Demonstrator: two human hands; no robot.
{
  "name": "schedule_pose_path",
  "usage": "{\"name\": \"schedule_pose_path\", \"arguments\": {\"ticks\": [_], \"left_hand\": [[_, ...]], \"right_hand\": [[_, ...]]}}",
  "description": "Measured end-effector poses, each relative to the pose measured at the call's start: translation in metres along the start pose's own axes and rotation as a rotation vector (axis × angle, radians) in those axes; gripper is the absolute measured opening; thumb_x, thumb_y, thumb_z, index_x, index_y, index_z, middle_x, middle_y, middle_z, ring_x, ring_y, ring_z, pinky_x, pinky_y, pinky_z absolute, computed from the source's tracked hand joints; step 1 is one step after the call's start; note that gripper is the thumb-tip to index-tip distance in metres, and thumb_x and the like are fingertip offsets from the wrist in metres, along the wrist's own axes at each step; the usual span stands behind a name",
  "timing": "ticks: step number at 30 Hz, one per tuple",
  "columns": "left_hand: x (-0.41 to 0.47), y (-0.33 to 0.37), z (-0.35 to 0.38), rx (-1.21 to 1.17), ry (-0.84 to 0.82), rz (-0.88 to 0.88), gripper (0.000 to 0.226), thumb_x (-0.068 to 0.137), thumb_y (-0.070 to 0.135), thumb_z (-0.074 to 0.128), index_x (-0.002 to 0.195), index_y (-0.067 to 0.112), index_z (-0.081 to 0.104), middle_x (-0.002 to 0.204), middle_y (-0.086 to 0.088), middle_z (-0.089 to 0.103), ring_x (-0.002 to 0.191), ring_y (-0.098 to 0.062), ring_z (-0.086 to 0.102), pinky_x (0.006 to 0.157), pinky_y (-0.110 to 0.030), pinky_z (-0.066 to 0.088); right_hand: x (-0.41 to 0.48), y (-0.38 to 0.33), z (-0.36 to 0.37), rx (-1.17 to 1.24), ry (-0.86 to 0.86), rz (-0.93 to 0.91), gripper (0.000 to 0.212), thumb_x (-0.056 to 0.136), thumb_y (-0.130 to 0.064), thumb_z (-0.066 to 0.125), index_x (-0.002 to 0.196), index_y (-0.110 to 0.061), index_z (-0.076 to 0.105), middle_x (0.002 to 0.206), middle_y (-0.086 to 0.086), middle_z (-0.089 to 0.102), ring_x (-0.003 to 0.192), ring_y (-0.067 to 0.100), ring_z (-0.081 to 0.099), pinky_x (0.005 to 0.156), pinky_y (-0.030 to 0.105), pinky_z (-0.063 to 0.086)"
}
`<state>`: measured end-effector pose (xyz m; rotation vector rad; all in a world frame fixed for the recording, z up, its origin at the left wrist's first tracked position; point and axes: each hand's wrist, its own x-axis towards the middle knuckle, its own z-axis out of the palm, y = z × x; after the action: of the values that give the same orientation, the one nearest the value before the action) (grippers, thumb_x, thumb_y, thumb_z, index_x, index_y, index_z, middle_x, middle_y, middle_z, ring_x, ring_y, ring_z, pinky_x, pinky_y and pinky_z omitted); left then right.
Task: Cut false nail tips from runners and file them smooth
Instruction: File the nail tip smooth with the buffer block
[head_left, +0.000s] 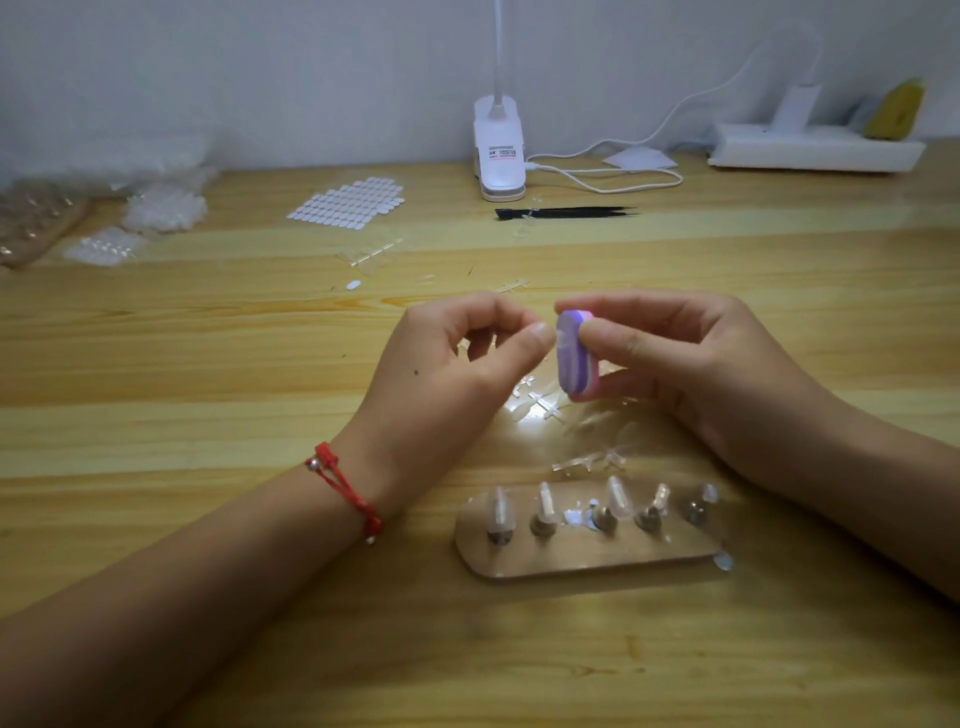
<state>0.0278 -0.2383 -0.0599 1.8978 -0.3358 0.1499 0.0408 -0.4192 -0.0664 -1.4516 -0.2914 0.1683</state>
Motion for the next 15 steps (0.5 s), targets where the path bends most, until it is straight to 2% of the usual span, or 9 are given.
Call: {"name": "schedule_pose_path", "arguments": {"ticks": [3, 5, 10, 15], "left_hand": [[-0.0014, -0.0003, 0.0014, 0.043, -0.076, -0.01, 0.017, 0.085, 0.016, 0.068, 0.069, 0.017, 0.066, 0.058, 0.013, 0.047, 0.051, -0.001, 0.038, 0.052, -0.009, 0.029], [-0.0005, -0.0002, 0.0013, 0.034, -0.065, -0.013, 0.018, 0.085, 0.015, 0.068, 0.068, 0.017, 0.065, 0.058, 0.013, 0.048, 0.05, 0.0, 0.038, 0.051, -0.009, 0.029], [-0.0011, 0.0011, 0.0054, 0.048, -0.093, -0.011, 0.017, 0.085, 0.013, 0.068, 0.068, 0.016, 0.066, 0.055, 0.014, 0.047, 0.051, -0.001, 0.036, 0.051, -0.01, 0.029], [0.0011, -0.0003, 0.0019, 0.029, -0.062, -0.012, 0.016, 0.085, 0.016, 0.068, 0.069, 0.015, 0.068, 0.057, 0.014, 0.049, 0.053, -0.001, 0.037, 0.052, -0.009, 0.03]], "right_hand": [[0.0014, 0.0003, -0.0023, 0.0, 0.033, -0.016, 0.023, 0.072, -0.024, 0.071, 0.094, -0.018, 0.079, 0.085, 0.003, 0.075, 0.076, 0.011, 0.069, 0.065, 0.021, 0.055], [0.0019, -0.0007, -0.0038, -0.031, 0.01, -0.02, 0.023, 0.073, -0.027, 0.074, 0.095, -0.021, 0.079, 0.088, 0.002, 0.076, 0.078, 0.011, 0.069, 0.066, 0.02, 0.054], [0.0022, 0.004, -0.0038, -0.131, -0.015, -0.015, 0.022, 0.076, -0.028, 0.071, 0.097, -0.027, 0.078, 0.095, 0.002, 0.076, 0.089, 0.018, 0.069, 0.085, 0.031, 0.057], [0.0016, 0.0054, -0.0027, -0.161, -0.034, -0.039, 0.022, 0.077, -0.029, 0.07, 0.097, -0.028, 0.078, 0.095, 0.004, 0.076, 0.091, 0.016, 0.066, 0.087, 0.03, 0.053]]}}
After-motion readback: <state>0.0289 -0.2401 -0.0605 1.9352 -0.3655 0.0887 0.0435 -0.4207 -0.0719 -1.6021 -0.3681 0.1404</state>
